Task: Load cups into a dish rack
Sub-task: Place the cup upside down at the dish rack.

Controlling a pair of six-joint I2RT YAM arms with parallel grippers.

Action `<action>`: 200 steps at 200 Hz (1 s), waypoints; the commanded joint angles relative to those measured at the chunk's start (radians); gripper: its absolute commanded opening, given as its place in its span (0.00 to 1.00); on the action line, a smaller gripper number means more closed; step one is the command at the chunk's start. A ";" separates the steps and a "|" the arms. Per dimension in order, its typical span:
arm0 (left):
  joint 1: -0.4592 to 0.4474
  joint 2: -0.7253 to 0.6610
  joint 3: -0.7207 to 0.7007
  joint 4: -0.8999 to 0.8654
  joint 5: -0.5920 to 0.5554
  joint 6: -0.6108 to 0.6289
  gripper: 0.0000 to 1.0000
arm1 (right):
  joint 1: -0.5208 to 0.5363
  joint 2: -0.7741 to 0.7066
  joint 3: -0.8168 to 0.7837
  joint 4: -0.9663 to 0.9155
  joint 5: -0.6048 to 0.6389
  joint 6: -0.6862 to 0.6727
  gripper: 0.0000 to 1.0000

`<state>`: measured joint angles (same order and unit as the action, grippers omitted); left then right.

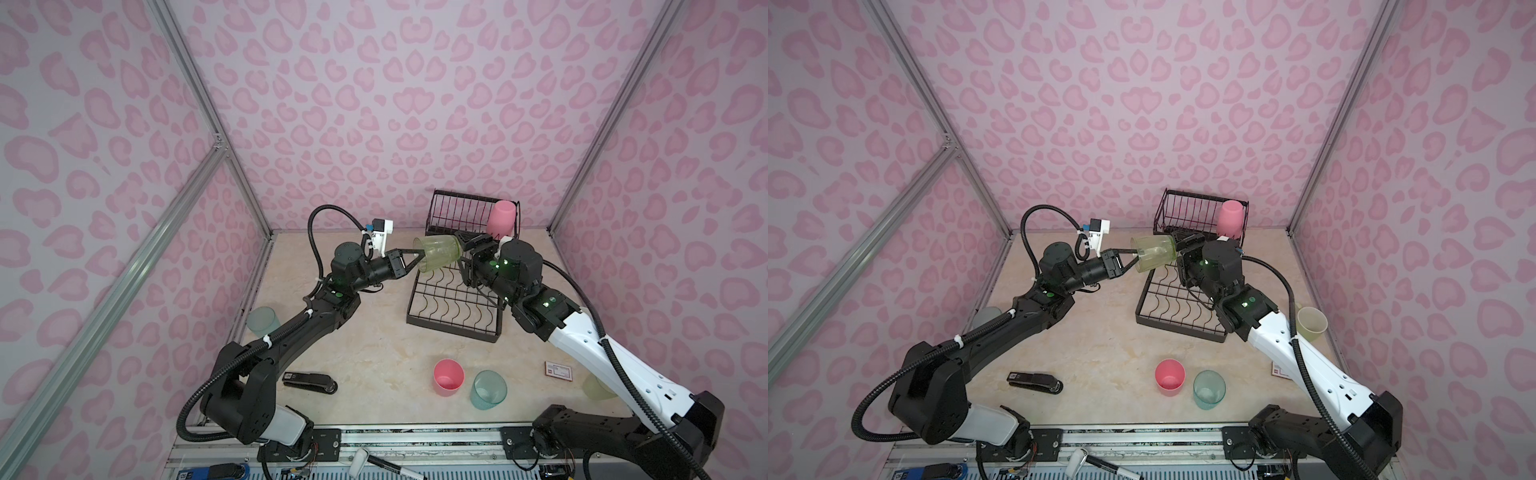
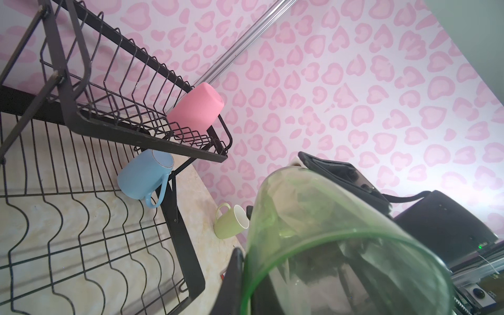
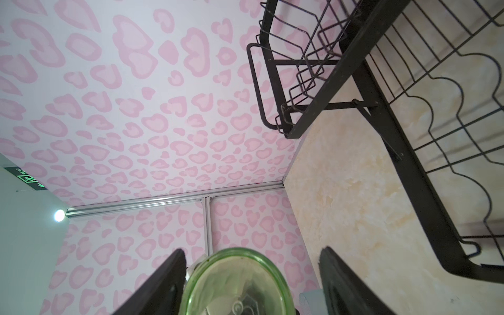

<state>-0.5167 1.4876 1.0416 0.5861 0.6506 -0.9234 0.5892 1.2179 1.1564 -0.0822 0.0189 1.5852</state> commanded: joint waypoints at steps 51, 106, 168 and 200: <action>0.000 0.068 0.058 0.095 0.029 -0.013 0.09 | 0.016 0.035 0.031 0.058 -0.019 0.016 0.76; -0.003 0.115 0.085 0.118 0.029 -0.022 0.09 | 0.035 0.063 0.036 0.084 -0.017 0.024 0.76; -0.004 0.145 0.100 0.129 0.035 -0.031 0.14 | 0.038 0.074 0.030 0.120 -0.013 0.032 0.70; -0.004 0.145 0.105 0.117 0.038 -0.026 0.24 | 0.042 0.074 0.031 0.127 -0.002 0.026 0.65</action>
<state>-0.5220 1.6268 1.1294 0.6701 0.6815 -0.9489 0.6285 1.2888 1.1893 -0.0048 0.0067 1.6131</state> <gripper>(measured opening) 0.201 0.681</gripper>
